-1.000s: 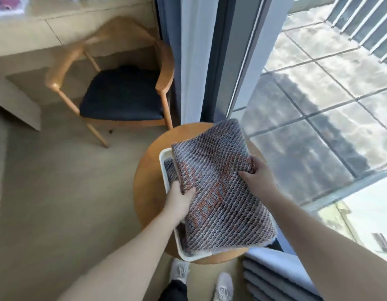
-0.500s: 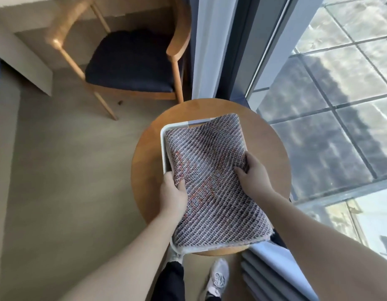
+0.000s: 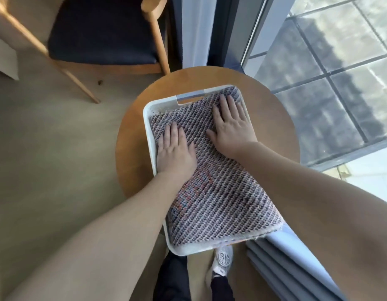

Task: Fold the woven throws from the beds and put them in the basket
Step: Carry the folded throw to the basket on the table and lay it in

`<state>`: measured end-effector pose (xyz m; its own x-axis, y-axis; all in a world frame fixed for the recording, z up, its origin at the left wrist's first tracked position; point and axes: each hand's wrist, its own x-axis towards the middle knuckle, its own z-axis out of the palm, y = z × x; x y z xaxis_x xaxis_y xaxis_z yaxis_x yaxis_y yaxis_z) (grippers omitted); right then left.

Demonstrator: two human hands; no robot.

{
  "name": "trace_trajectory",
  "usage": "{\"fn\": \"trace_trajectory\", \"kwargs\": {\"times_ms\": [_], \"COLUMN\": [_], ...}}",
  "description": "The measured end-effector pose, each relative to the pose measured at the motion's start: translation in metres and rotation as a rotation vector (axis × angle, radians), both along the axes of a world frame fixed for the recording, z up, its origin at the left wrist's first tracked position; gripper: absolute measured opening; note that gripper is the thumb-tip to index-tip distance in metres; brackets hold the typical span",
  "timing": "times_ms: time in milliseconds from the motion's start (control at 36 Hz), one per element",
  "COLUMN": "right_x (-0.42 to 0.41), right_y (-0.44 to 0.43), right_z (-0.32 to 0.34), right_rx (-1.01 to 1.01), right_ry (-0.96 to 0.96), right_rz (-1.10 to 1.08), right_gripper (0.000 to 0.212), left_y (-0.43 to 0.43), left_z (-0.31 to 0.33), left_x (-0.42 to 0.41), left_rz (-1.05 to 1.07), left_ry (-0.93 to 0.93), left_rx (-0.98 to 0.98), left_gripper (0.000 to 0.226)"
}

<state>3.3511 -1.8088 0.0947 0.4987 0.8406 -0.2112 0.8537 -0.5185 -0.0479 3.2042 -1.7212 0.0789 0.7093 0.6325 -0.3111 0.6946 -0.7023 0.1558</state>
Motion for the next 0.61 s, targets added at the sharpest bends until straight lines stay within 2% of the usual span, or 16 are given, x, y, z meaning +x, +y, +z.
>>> {"fn": "trace_trajectory", "kwargs": {"times_ms": [111, 222, 417, 611], "right_x": [0.001, -0.026, -0.078, -0.087], "right_y": [-0.008, -0.031, -0.112, -0.134], "right_z": [-0.011, 0.001, 0.017, 0.010], "right_rx": [-0.032, -0.006, -0.010, -0.006], "right_ry": [-0.016, 0.076, 0.209, 0.153], "right_rz": [0.025, -0.027, -0.074, -0.021], "right_gripper": [0.072, 0.071, 0.080, 0.073], "left_y": [0.001, -0.017, -0.081, -0.094], "left_z": [-0.004, 0.009, 0.028, 0.014], "left_x": [-0.002, -0.016, -0.071, -0.079], "left_rz": [-0.019, -0.019, -0.170, -0.178], "left_ry": [0.004, -0.002, 0.030, 0.071], "left_rx": [-0.011, -0.053, -0.070, 0.011], "left_gripper": [0.060, 0.061, 0.067, 0.070]}}
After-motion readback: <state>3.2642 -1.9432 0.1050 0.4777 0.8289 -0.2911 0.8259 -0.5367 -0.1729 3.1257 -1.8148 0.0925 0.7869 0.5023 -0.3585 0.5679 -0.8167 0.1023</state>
